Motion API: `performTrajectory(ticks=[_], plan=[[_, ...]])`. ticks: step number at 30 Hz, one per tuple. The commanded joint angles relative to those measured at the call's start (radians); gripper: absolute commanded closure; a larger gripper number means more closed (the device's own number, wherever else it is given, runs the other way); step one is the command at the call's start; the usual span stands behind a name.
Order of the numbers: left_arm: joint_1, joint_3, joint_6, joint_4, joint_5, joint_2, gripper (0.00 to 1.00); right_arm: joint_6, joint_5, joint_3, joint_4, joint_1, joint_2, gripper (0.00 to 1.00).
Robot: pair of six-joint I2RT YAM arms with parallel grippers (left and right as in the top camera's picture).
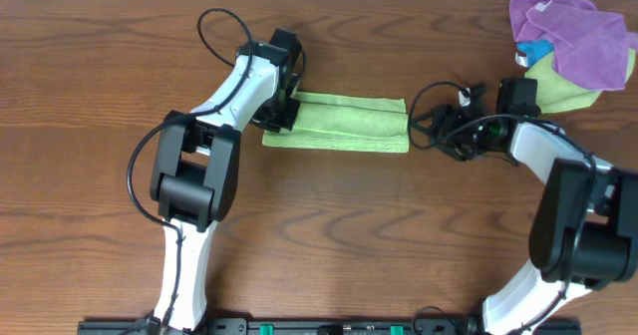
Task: Fold the cloth
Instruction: 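Reach the right gripper to the strip's right end and grasp it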
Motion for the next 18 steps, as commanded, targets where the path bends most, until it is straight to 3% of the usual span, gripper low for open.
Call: performTrajectory(ticks=[1,18], plan=[[-0.012,-0.04,-0.003,-0.015,0.033,0.024,0.94,0.014,-0.103,0.056,0.006,0.006,0.025,0.25],[-0.012,-0.04,-0.003,-0.002,0.058,0.024,0.94,-0.064,-0.037,0.067,-0.108,0.013,0.083,0.28]])
